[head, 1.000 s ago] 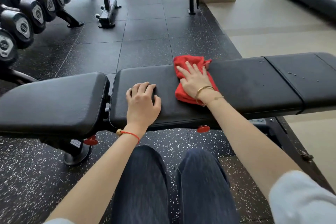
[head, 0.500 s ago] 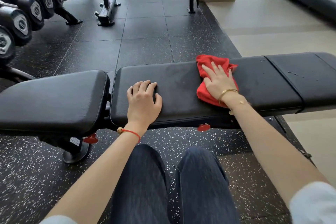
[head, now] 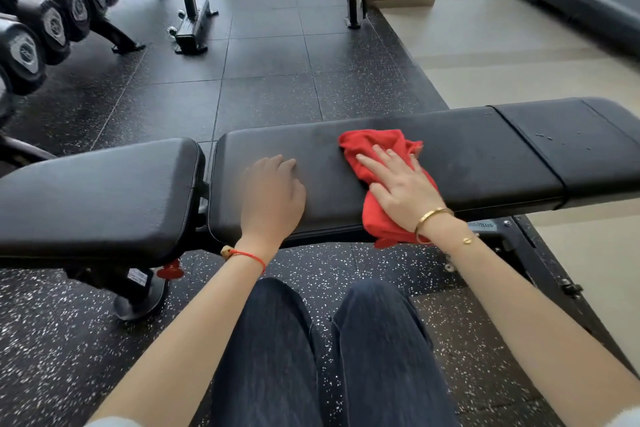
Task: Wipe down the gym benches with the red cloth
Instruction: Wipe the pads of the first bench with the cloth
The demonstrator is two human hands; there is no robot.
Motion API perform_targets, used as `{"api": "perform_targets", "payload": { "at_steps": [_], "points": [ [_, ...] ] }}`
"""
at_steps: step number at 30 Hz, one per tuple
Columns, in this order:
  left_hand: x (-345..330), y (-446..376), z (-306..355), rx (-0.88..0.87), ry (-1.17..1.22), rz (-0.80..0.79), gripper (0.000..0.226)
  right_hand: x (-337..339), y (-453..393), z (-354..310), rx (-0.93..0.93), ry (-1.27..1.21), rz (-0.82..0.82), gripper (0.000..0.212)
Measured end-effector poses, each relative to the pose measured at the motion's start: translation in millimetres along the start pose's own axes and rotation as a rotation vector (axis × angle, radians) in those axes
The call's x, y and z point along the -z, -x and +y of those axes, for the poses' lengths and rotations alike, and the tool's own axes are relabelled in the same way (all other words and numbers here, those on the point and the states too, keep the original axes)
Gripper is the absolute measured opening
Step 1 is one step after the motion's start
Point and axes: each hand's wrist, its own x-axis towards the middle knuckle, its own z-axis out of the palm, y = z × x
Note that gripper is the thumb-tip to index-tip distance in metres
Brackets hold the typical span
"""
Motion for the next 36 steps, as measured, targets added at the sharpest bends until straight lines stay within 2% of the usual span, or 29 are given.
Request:
{"api": "perform_targets", "payload": {
  "at_steps": [3, 6, 8, 11, 15, 19, 22, 26, 28, 31, 36],
  "points": [
    [0.9, -0.3, 0.4, 0.004, -0.009, -0.025, 0.041, 6.6, -23.4, 26.1, -0.191, 0.014, -0.038, 0.054],
    [1.2, -0.7, 1.3, 0.005, -0.036, -0.048, 0.043, 7.0, -61.3, 23.6, -0.313, 0.011, -0.069, 0.053],
    [1.3, -0.8, 2.2, 0.006, -0.048, -0.059, 0.043, 2.9, -78.9, 6.7, -0.306, 0.016, -0.073, 0.054],
    [1.5, -1.1, 2.4, 0.006, -0.059, -0.062, 0.043, -6.7, -84.1, -25.1, -0.186, 0.035, -0.082, 0.055],
    [0.3, -0.7, 0.3, -0.003, -0.062, -0.060, 0.043, -11.8, -60.1, -49.1, -0.030, 0.013, -0.094, 0.056],
    [-0.6, -0.1, -2.0, -0.001, -0.036, -0.061, 0.045, -6.7, -18.6, -45.9, 0.055, -0.015, -0.062, 0.055],
    [-1.1, 0.1, -1.8, 0.003, -0.026, -0.054, 0.044, -0.6, -1.8, -23.1, -0.008, -0.019, -0.018, 0.055],
    [-1.0, 0.6, -3.0, -0.004, -0.021, -0.062, 0.044, 10.3, -29.7, 8.5, -0.309, -0.018, -0.043, 0.054],
    [-0.2, 1.6, -2.6, -0.007, -0.031, -0.080, 0.045, 11.5, -50.1, 7.8, -0.385, 0.002, -0.070, 0.054],
    [-0.2, 1.3, 1.2, 0.008, -0.043, -0.119, 0.046, 6.7, -64.6, -7.2, -0.365, 0.038, -0.077, 0.054],
    [0.5, -2.9, 9.7, 0.053, -0.086, -0.164, 0.044, 2.8, -41.2, -16.2, -0.205, 0.024, -0.068, 0.056]
  ]
}}
